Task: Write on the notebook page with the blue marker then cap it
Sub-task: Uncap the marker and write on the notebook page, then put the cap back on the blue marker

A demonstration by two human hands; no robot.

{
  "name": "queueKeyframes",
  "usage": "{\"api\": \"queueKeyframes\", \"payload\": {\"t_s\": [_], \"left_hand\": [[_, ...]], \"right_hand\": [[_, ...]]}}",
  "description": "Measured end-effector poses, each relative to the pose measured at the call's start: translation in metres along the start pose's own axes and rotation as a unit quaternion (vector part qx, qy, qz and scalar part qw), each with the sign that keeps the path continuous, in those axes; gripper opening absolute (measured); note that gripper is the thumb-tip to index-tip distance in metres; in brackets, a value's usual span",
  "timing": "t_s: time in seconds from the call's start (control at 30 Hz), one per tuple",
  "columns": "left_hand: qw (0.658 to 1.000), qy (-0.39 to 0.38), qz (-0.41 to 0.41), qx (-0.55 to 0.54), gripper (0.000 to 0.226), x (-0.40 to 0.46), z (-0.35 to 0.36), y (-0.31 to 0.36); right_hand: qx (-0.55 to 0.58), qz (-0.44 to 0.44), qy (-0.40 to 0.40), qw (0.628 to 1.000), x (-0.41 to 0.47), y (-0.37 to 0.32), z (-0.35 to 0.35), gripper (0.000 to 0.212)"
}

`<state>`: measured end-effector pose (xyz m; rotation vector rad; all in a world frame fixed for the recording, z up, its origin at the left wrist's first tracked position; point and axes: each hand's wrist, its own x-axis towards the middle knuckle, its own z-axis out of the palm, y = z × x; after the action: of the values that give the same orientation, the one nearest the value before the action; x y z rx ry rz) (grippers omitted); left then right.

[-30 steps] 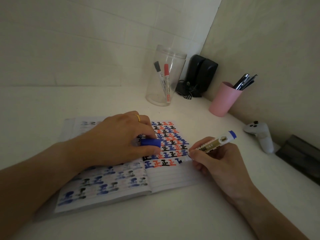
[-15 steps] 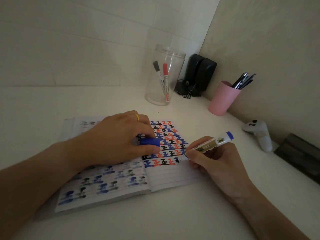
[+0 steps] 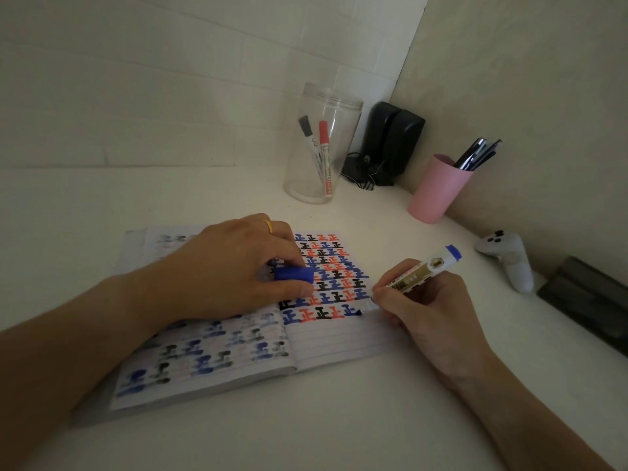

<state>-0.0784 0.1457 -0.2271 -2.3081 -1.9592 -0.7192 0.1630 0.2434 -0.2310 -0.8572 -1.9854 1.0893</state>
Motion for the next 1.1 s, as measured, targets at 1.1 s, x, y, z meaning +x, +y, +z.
{"api": "queueKeyframes", "payload": {"t_s": [1.1], "left_hand": [[0.959, 0.162, -0.130, -0.194, 0.032, -0.003, -0.006, -0.008]], "right_hand": [[0.318, 0.036, 0.085, 0.943, 0.055, -0.011, 0.035, 0.012]]}}
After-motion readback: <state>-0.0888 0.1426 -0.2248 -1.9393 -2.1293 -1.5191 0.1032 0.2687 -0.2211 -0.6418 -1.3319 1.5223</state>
